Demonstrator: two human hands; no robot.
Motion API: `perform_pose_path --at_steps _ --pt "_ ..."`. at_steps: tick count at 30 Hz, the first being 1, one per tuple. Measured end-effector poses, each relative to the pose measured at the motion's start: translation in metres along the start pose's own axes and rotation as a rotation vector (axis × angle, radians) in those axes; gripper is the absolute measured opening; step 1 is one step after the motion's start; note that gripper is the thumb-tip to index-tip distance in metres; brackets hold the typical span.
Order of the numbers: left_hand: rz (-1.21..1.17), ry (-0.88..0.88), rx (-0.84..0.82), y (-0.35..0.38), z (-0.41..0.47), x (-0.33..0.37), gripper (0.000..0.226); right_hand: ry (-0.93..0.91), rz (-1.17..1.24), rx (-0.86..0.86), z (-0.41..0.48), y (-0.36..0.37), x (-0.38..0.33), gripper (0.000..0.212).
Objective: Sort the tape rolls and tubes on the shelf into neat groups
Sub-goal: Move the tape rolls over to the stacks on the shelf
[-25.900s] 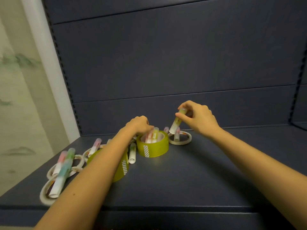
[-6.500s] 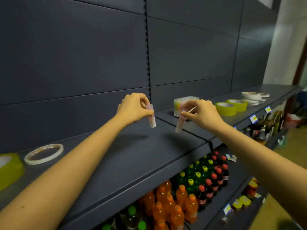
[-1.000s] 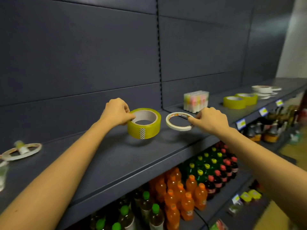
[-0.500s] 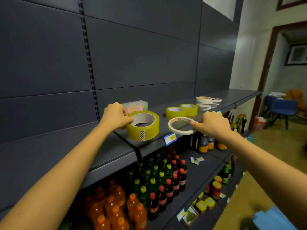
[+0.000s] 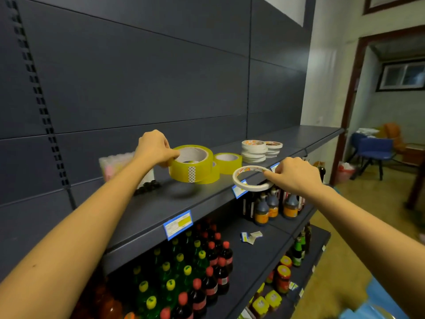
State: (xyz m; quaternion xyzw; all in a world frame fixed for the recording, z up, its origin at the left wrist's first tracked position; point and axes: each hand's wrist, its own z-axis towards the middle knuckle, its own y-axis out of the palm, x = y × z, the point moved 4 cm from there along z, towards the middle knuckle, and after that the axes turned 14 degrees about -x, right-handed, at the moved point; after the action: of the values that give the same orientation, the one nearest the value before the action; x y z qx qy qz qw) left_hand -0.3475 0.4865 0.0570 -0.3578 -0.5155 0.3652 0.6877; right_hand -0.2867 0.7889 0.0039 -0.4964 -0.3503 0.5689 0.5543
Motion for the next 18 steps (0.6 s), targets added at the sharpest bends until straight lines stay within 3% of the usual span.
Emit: perform_pose_path --at_steps 13,15,18 --pt "0.111 -0.152 -0.068 0.059 0.117 0.001 0.025 0.022 0.046 -0.018 0.158 0.011 0.083 0.049" --pt "0.222 -0.187 -0.109 0.059 0.124 0.001 0.031 0.034 0.043 -0.003 0.179 0.012 0.096 0.049" --pt "0.493 -0.206 0.001 0.050 0.132 0.016 0.048 0.049 0.077 -0.022 0.212 0.015 0.116 0.052"
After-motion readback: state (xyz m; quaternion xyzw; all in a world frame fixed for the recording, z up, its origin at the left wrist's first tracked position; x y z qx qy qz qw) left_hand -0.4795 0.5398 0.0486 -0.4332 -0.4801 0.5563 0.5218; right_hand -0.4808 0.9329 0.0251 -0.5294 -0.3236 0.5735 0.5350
